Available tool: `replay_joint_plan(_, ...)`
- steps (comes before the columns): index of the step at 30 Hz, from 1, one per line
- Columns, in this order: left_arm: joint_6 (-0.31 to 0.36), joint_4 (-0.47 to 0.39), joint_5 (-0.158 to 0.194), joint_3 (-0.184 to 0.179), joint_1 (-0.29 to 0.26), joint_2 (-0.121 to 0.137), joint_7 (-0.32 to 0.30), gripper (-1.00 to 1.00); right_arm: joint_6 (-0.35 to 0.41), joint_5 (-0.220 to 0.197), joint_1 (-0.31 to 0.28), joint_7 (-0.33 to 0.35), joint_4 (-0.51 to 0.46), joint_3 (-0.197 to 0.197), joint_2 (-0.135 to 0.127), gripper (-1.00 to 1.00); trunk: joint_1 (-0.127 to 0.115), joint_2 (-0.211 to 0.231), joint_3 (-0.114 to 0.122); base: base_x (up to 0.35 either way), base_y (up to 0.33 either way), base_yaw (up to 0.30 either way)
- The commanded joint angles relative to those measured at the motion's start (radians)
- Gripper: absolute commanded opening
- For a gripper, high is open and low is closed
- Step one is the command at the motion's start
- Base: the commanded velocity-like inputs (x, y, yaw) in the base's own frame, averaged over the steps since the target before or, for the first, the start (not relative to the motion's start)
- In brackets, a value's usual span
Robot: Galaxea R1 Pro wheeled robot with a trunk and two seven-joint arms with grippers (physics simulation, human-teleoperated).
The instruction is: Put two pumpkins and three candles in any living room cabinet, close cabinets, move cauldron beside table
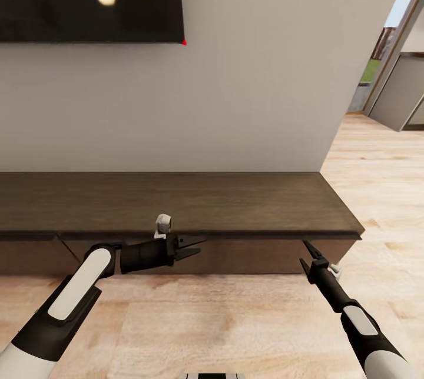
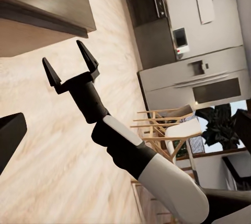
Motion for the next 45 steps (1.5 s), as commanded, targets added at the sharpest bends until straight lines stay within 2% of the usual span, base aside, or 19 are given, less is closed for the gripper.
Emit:
replay_joint_plan(1,0.000,0.000,-0.008,-0.001,-0.001,0.001,-0.010,1.00,0.009,-0.007,-0.001,0.002,0.000,-0.002,0.000,1.00,0.000,-0.001,-0.005,0.000,0.000,0.000)
replay_joint_plan(4,0.001,-0.001,-0.008,-0.001,-0.001,0.001,-0.011,1.00,0.009,-0.007,-0.001,0.003,-0.002,-0.002,0.000,1.00,0.002,-0.001,-0.016,0.000,0.000,0.000)
replay_joint_plan(8,0.001,0.000,-0.008,-0.001,-0.001,0.001,-0.011,1.00,0.009,-0.007,-0.001,0.020,-0.002,-0.001,-0.001,1.00,0.002,-0.001,-0.016,0.000,0.000,0.000)
replay_joint_plan(13,0.001,-0.001,-0.008,-0.002,-0.001,0.001,-0.011,1.00,0.009,-0.007,-0.001,0.040,-0.002,0.000,-0.001,1.00,0.004,-0.002,-0.036,0.000,0.000,0.000)
replay_joint_plan(16,0.000,-0.001,-0.008,-0.003,-0.001,0.001,-0.011,1.00,0.022,-0.007,-0.001,0.051,-0.003,0.000,-0.001,1.00,0.004,-0.002,-0.036,0.000,0.000,0.000)
replay_joint_plan(20,0.000,-0.001,-0.008,-0.004,-0.001,0.001,-0.011,1.00,0.039,-0.006,-0.001,0.141,-0.005,0.000,-0.002,1.00,0.004,-0.002,-0.036,0.000,0.000,0.000)
replay_joint_plan(23,0.000,-0.001,-0.008,-0.004,-0.001,0.001,-0.011,1.00,0.043,-0.006,-0.001,0.167,-0.004,0.001,-0.003,1.00,0.004,-0.002,-0.036,0.000,0.000,0.000)
replay_joint_plan(30,0.000,0.000,-0.008,-0.003,-0.001,0.001,-0.011,1.00,0.043,-0.006,-0.001,0.177,-0.004,0.001,-0.003,1.00,0.004,-0.002,-0.036,0.000,0.000,0.000)
replay_joint_plan(40,0.001,-0.001,-0.008,-0.003,-0.001,0.001,-0.011,1.00,0.043,-0.005,-0.001,0.180,-0.004,0.001,-0.003,1.00,0.006,-0.004,-0.059,0.000,0.000,0.000)
replay_joint_plan(45,0.001,-0.001,-0.008,-0.003,-0.001,0.001,-0.011,1.00,0.043,-0.005,-0.001,0.183,-0.004,0.001,-0.004,1.00,0.006,-0.004,-0.059,0.000,0.000,0.000)
